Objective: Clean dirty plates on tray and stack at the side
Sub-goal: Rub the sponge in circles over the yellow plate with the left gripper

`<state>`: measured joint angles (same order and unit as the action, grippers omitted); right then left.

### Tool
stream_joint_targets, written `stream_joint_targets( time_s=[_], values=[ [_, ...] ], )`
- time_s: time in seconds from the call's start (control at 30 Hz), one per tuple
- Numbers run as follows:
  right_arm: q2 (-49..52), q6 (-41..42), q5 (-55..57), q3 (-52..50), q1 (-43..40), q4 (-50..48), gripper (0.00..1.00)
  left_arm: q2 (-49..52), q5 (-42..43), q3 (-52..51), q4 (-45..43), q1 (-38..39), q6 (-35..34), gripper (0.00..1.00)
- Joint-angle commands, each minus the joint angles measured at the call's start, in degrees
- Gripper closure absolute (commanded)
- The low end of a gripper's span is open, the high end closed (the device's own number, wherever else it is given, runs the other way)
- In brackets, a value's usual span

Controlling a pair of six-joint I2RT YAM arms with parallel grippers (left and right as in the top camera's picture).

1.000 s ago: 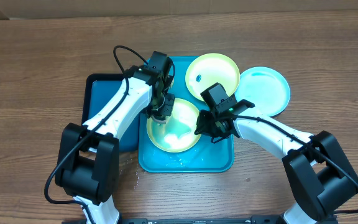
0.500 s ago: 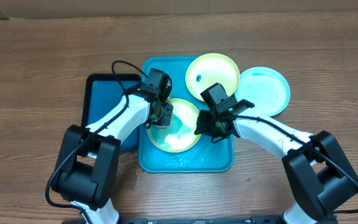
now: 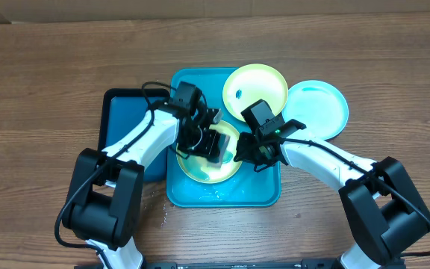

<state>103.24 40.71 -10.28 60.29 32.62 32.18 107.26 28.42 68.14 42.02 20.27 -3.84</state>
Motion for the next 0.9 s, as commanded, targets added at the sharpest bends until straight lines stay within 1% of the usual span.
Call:
stream_joint_targets(
  time_s=[0.0,0.1,0.2,0.27,0.37,0.43,0.5,0.67,0.77,0.87],
  values=[
    [0.5,0.2,0.1,-0.3,0.0,-0.3,0.96,-5.0,2.3,4.3,0.7,0.4,2.1,0.96],
    [0.5,0.2,0.1,-0.3,0.0,-0.3,0.96,-8.0,-4.0,4.5,1.9,0.4,0.2,0.96],
    [0.5,0.2,0.1,-0.3,0.0,-0.3,0.96,-8.7,-10.9,4.5,4.2,0.4,-2.2,0.96],
    [0.5,0.2,0.1,-0.3,0.0,-0.4,0.96,-8.5,-13.5,4.3,4.5,0.4,-1.8,0.96],
    [0.5,0.3,0.1,-0.3,0.0,-0.5,0.96,-7.9,-17.1,4.2,4.2,0.4,0.7,0.96],
    [0.5,0.2,0.1,-0.3,0.1,-0.5,0.96,-7.3,-21.1,4.2,3.8,0.4,1.4,0.96],
    [0.5,0.2,0.1,-0.3,0.2,-0.4,0.96,-6.7,-22.2,4.2,3.2,0.4,2.7,0.96],
    [0.5,0.2,0.1,-0.3,0.2,-0.5,0.96,-3.9,-22.0,3.9,1.5,0.4,2.8,0.96],
    [0.5,0.2,0.1,-0.3,0.2,-0.4,0.96,-0.6,-21.8,3.9,0.8,0.4,2.9,0.96],
    [0.5,0.2,0.1,-0.3,0.2,-0.5,0.96,2.8,-22.4,3.9,-0.8,0.6,4.4,0.96]
  ],
)
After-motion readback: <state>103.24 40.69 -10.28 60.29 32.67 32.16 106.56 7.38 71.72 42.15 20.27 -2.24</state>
